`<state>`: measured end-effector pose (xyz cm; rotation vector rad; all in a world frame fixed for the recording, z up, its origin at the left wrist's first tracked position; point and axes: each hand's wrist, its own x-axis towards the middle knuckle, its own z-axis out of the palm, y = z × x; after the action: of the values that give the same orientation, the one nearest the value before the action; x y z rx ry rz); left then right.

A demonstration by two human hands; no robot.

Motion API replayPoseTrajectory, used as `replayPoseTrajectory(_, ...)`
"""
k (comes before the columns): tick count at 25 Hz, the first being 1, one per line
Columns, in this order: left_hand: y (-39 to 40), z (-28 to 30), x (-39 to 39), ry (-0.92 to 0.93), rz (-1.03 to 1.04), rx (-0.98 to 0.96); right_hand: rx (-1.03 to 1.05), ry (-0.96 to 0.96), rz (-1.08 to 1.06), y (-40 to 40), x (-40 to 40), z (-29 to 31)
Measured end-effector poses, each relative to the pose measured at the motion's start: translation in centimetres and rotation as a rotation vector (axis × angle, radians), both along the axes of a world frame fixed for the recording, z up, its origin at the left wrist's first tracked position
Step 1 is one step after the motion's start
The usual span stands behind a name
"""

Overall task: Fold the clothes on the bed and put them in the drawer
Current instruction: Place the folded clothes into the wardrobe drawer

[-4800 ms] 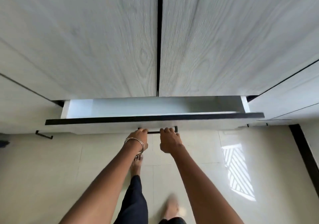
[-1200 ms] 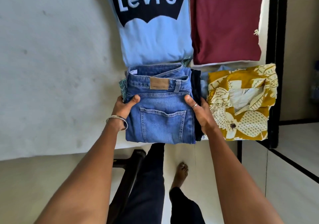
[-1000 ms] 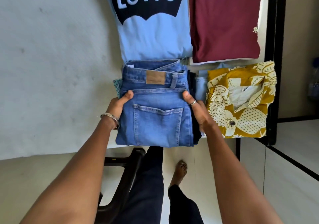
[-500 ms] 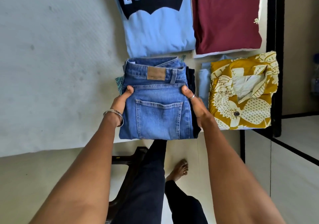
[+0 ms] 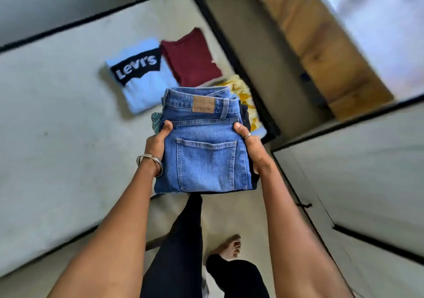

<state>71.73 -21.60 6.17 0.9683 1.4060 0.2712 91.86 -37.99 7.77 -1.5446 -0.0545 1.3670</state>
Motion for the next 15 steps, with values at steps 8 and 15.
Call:
replayPoseTrajectory(8, -25.5, 10.7, 12.0, -0.109, -0.639, 0.160, -0.070, -0.106, -0.581, -34.3, -1.4, 12.2)
replayPoseTrajectory(15, -52.2, 18.0, 16.4, -0.163, -1.247, 0.050, -0.053, -0.160, -1.210, -60.3, -11.2, 18.5)
